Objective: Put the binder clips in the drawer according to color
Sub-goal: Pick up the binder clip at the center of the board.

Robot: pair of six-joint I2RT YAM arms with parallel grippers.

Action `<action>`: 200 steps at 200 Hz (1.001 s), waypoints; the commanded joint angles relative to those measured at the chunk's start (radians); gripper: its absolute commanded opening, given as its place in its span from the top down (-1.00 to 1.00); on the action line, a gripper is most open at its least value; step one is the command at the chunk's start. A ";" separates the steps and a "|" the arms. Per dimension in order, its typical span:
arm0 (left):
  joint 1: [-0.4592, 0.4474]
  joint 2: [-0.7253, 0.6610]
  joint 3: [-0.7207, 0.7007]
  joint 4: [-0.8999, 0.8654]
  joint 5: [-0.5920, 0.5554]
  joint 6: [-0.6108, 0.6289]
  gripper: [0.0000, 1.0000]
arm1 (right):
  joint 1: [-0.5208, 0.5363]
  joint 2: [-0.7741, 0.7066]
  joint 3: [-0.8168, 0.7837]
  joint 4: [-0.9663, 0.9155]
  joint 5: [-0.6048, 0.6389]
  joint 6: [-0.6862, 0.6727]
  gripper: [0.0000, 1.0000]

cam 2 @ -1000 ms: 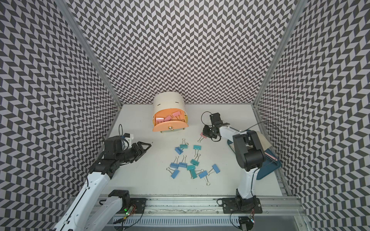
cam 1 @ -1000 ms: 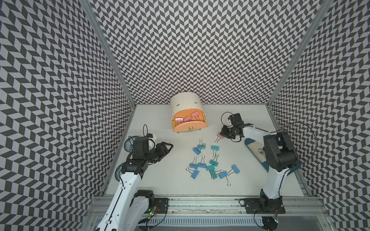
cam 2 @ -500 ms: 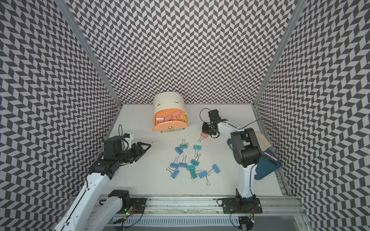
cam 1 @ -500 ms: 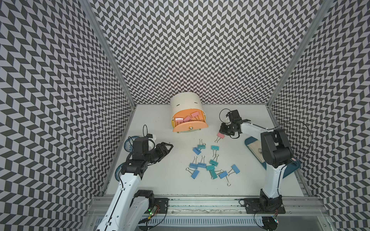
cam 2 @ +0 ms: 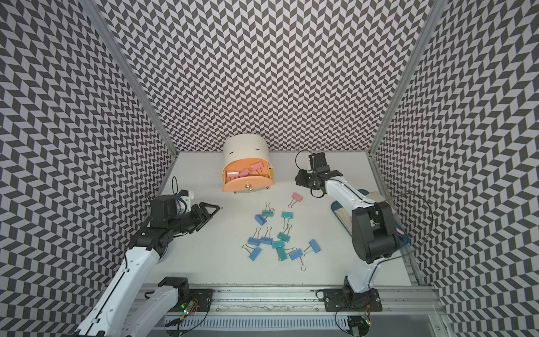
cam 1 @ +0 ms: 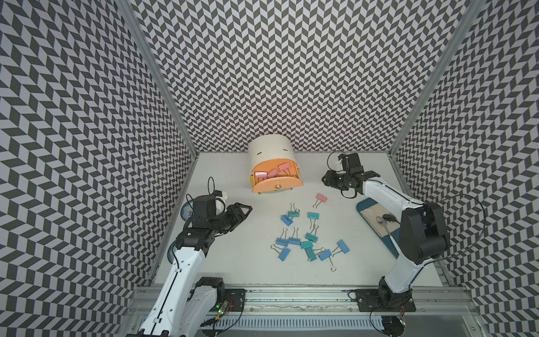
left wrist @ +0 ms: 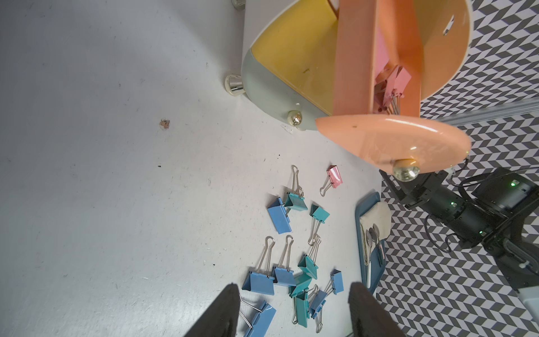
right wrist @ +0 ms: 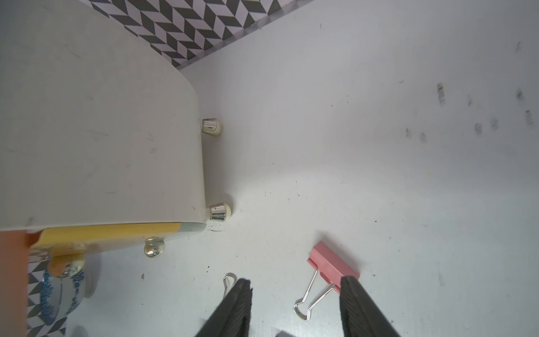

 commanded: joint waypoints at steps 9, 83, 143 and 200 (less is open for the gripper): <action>0.006 0.007 0.030 0.048 0.002 0.007 -0.27 | 0.006 -0.006 -0.004 -0.053 0.111 0.075 -0.12; 0.008 -0.023 0.001 0.084 0.002 -0.015 -0.27 | 0.037 0.136 0.113 -0.150 0.118 0.133 -0.42; 0.008 -0.021 -0.008 0.101 0.006 -0.015 -0.28 | 0.079 0.245 0.170 -0.192 0.165 0.138 -0.49; 0.008 -0.013 0.002 0.107 0.004 -0.007 -0.28 | 0.105 0.295 0.185 -0.215 0.202 0.152 -0.50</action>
